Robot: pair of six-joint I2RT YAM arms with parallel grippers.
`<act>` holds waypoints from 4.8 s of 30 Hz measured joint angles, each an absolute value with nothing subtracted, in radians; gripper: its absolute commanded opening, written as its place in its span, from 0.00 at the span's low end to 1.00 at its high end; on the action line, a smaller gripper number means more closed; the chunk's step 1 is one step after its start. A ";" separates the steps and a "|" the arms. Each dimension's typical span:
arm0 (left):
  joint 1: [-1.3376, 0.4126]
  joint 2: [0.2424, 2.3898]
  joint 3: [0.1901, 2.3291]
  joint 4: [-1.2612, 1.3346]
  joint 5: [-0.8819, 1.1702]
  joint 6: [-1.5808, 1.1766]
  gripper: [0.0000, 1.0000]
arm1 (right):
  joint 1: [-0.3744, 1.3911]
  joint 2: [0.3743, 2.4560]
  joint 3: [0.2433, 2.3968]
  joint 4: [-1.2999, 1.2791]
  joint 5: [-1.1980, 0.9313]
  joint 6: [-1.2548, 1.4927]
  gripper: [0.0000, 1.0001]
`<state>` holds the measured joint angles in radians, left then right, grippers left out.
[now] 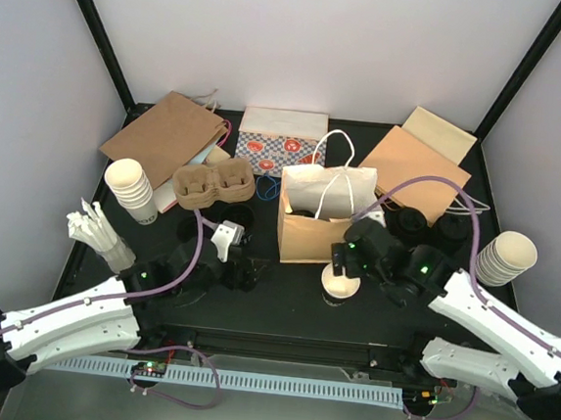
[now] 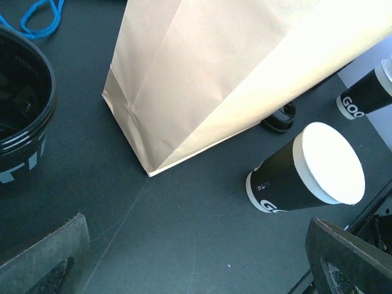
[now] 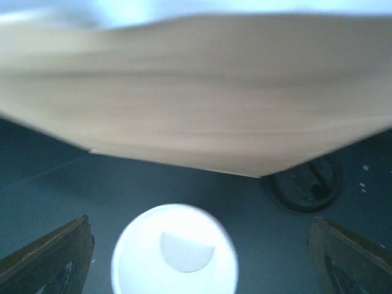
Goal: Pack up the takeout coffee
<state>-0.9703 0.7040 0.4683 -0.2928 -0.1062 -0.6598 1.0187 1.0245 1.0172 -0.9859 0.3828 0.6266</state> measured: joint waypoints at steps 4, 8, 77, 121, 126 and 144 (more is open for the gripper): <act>-0.952 0.691 0.517 -0.354 -0.102 -0.638 0.99 | 0.850 0.947 0.945 -0.967 0.344 0.632 0.97; -0.886 0.680 0.532 -0.381 -0.072 -0.624 0.99 | 0.724 0.904 0.849 -0.947 0.295 0.648 0.97; -0.831 0.656 0.514 -0.419 0.028 -0.612 0.99 | 0.345 1.444 0.734 -0.558 0.131 0.625 0.72; -0.932 0.936 0.407 -0.008 0.270 -0.775 0.94 | 0.641 0.870 0.873 -1.029 0.040 0.719 0.70; -0.963 1.030 0.408 0.061 0.279 -0.791 0.85 | 0.691 0.883 0.873 -1.034 0.034 0.716 0.69; -1.015 1.276 0.505 0.207 0.327 -0.812 0.53 | 0.809 0.967 0.853 -0.992 0.030 0.716 0.69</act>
<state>-1.0145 1.2762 0.5045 0.2066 0.3275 -0.8116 0.8085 0.9672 0.8532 -0.9920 0.0296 0.7162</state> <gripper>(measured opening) 0.538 0.730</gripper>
